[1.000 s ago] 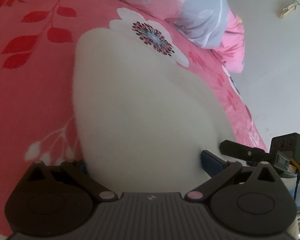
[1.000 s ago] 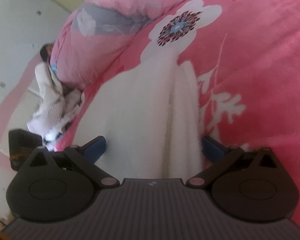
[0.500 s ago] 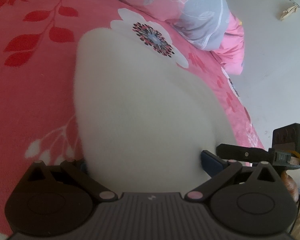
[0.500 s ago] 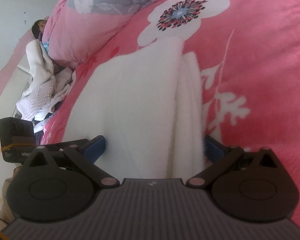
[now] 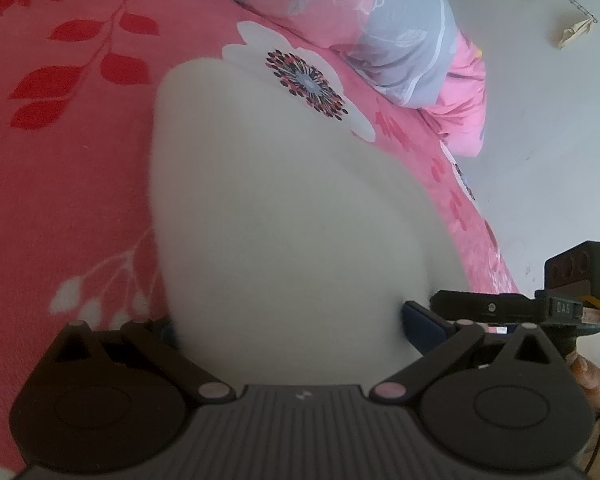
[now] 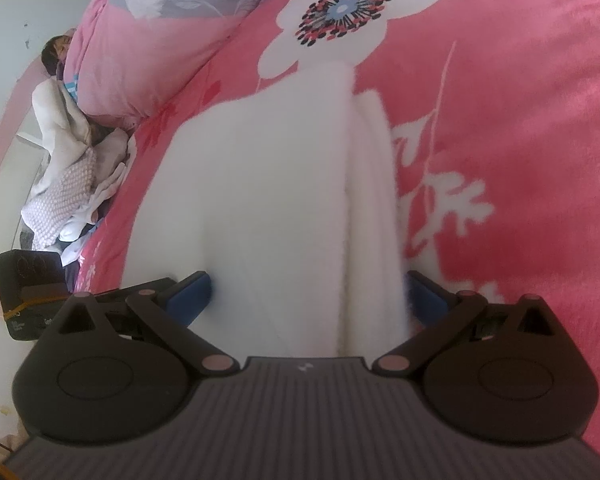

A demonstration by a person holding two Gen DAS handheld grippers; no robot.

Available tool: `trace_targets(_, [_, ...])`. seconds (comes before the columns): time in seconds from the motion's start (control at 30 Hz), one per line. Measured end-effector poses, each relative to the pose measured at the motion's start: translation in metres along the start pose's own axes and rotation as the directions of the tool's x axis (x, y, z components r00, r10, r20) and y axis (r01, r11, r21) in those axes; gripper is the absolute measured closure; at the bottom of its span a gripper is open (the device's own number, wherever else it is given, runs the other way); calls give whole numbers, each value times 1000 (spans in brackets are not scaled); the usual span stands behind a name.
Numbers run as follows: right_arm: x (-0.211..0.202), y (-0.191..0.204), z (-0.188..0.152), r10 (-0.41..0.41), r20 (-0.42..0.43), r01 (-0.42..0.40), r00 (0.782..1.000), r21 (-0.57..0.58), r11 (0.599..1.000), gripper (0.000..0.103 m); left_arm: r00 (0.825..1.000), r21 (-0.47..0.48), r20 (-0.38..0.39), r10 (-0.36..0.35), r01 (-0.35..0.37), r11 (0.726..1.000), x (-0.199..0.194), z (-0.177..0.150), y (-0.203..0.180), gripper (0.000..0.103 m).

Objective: Fold towel

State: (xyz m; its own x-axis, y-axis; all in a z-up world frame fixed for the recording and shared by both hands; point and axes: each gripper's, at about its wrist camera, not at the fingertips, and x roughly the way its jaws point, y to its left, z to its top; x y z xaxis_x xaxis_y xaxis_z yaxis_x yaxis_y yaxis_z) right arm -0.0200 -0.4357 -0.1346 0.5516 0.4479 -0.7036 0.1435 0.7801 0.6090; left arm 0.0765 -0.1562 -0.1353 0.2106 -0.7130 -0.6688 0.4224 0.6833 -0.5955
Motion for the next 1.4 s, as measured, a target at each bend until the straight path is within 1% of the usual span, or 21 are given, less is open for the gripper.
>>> trace_targets(0.17, [-2,0,-3,7,14,-6,1000,-14,1000,1,1000,-12,0,-1,1,1000,-1,0,1,0])
trace_targets(0.3, [-2,0,-5,24,22,-23,999,-37,999,1,1000,-78,14,-14,15,997,-2,1,6,0])
trace_targets(0.37, [-2,-1,-6,38,28,-36,999,-54,998,1,1000,-93,16,-20,22,995,-2,2,9,0])
trace_targets(0.53, [-2,-3,-7,56,36,-54,998,-64,997,1,1000,-67,14,-13,14,998,-1,2,7,0])
trace_targets(1.0, [-2,-7,-13,73,73,-69,995,-61,996,1,1000,-19,26,10,-10,1000,-2,-2,0,0])
trace_targets(1.27, [-2,-9,-14,82,79,-77,993,-69,995,1,999,10,29,36,-36,999,-2,-4,-5,0])
trace_targets(1.4, [-4,-8,-14,84,68,-79,994,-75,994,1,998,25,35,44,-44,999,-3,-5,-8,0])
